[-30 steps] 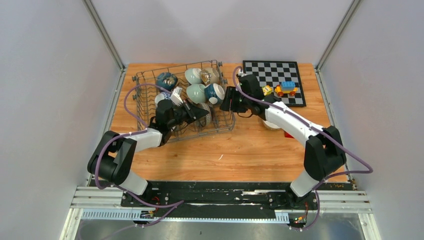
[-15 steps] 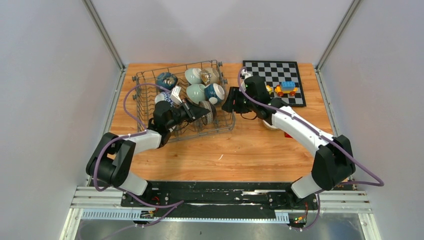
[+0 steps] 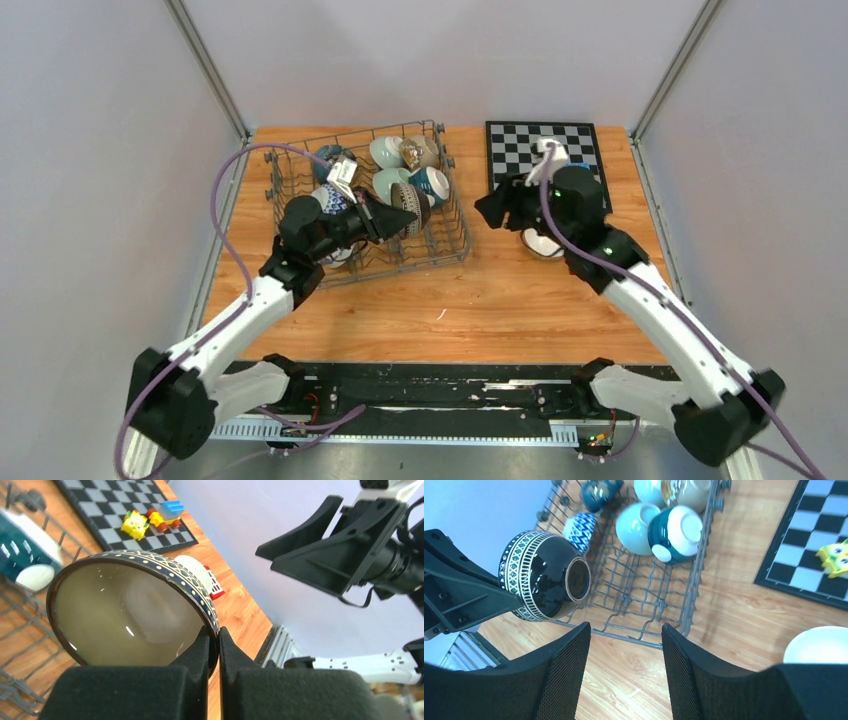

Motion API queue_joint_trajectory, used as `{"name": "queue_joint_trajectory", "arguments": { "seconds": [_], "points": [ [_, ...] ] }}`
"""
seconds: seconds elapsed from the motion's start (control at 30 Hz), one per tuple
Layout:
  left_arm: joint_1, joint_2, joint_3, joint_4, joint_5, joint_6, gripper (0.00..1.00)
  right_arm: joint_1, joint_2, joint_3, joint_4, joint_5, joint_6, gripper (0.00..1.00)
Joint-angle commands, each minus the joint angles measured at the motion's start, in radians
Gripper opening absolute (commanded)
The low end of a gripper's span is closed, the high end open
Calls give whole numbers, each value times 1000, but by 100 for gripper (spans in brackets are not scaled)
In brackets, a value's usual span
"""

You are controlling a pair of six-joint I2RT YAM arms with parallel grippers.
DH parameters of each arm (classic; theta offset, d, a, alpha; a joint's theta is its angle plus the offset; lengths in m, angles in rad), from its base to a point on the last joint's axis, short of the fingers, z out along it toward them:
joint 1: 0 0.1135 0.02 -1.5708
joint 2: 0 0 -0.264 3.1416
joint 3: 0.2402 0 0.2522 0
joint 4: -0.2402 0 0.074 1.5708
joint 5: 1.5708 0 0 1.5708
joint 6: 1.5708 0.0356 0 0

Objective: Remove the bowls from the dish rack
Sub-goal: Pick up the bowl from the dish rack.

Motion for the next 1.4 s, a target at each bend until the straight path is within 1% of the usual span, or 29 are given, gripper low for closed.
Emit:
{"name": "queue_joint_trajectory", "arguments": {
  "seconds": [0.0, 0.13, 0.17, 0.27, 0.33, 0.43, 0.5, 0.6, 0.67, 0.7, 0.8, 0.9, 1.0, 1.2, 1.37],
  "points": [
    [-126, -168, 151, -362, -102, 342, 0, -8, -196, -40, -109, 41, -82, 58],
    [-283, -256, 246, -646, -229, 568, 0, -8, -334, -17, -255, 32, -140, 59],
    [-326, -271, 261, -723, -261, 618, 0, -8, -348, 4, -299, 16, -152, 59],
    [-460, -304, 271, -862, -353, 761, 0, -8, -360, 67, -447, -76, -171, 59],
    [-568, -321, 258, -920, -458, 857, 0, -9, -360, 90, -511, -139, -178, 58],
    [-747, -316, 236, -958, -627, 954, 0, -8, -358, 105, -565, -223, -174, 58],
    [-830, -293, 235, -967, -699, 1007, 0, -6, -338, 122, -598, -248, -178, 59],
    [-934, -251, 234, -976, -784, 1109, 0, 27, -265, 188, -689, -236, -207, 59],
    [-985, -231, 219, -979, -817, 1192, 0, 95, -205, 230, -731, -187, -221, 60],
    [-1008, -226, 205, -977, -831, 1238, 0, 137, -183, 249, -745, -131, -224, 60],
    [-1087, -210, 151, -969, -880, 1390, 0, 265, -108, 289, -774, -28, -237, 60],
    [-1142, -185, 105, -956, -886, 1474, 0, 373, -44, 318, -780, 45, -244, 59],
    [-1169, -153, 100, -956, -858, 1514, 0, 432, 5, 316, -757, 72, -233, 58],
    [-1179, -96, 114, -982, -744, 1515, 0, 533, 103, 303, -716, 112, -218, 56],
    [-1204, -79, 132, -995, -722, 1512, 0, 578, 158, 291, -697, 113, -222, 55]
  ]
}}
